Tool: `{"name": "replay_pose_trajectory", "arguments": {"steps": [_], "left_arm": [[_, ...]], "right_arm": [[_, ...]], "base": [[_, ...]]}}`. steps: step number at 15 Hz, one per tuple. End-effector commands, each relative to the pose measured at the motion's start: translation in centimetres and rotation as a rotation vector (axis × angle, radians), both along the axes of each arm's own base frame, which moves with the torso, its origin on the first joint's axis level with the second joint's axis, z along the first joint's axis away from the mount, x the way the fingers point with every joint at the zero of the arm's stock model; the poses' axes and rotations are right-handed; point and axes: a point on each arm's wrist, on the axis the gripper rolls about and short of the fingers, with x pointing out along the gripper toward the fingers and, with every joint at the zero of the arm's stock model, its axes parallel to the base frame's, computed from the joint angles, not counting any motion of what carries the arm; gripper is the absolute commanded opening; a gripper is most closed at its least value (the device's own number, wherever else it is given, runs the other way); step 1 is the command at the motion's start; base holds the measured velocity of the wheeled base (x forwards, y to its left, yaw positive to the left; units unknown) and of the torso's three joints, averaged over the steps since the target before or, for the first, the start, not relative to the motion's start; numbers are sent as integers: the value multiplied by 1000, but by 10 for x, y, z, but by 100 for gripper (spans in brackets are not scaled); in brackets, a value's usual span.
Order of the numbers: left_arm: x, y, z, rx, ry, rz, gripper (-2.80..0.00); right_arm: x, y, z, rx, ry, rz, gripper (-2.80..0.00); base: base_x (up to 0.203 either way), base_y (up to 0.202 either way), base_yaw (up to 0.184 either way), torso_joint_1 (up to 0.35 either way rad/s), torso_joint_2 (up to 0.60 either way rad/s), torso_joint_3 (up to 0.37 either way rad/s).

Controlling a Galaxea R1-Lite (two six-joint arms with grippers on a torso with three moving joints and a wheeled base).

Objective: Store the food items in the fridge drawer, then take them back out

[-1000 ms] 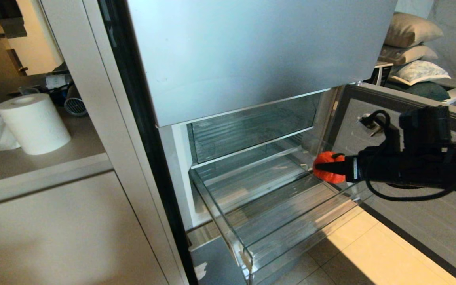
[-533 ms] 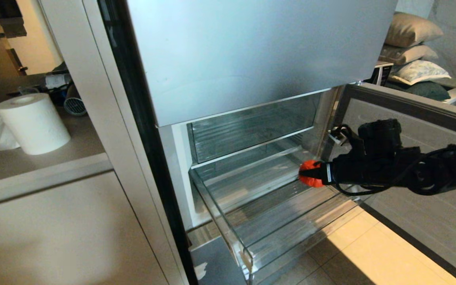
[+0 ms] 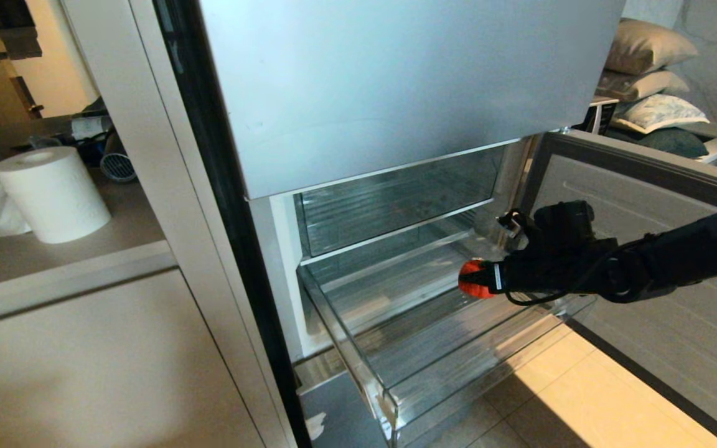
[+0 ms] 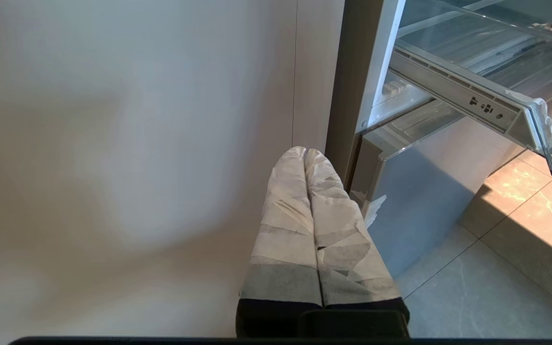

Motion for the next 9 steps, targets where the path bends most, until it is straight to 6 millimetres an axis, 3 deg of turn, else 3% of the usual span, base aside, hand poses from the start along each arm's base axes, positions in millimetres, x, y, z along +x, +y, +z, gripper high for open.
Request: {"name": "replay_pose_trajectory", "arguments": {"steps": [1,2,3,9], "left_arm": [[0,0,0,0,0,0,-280],[0,0,0,0,0,0,-280],[0,0,0,0,0,0,-280],[0,0,0,0,0,0,-280]], "right_arm": [[5,1,-8,-2,14,2,-280],[6,1,-9,-2,13,2,-280],[8,2,-9,-4,11,-2,0],[7,1,0,-17,-16,-34,0]], "base": [[0,0,0,0,0,0],[0,0,0,0,0,0],[0,0,0,0,0,0],[0,0,0,0,0,0]]}}
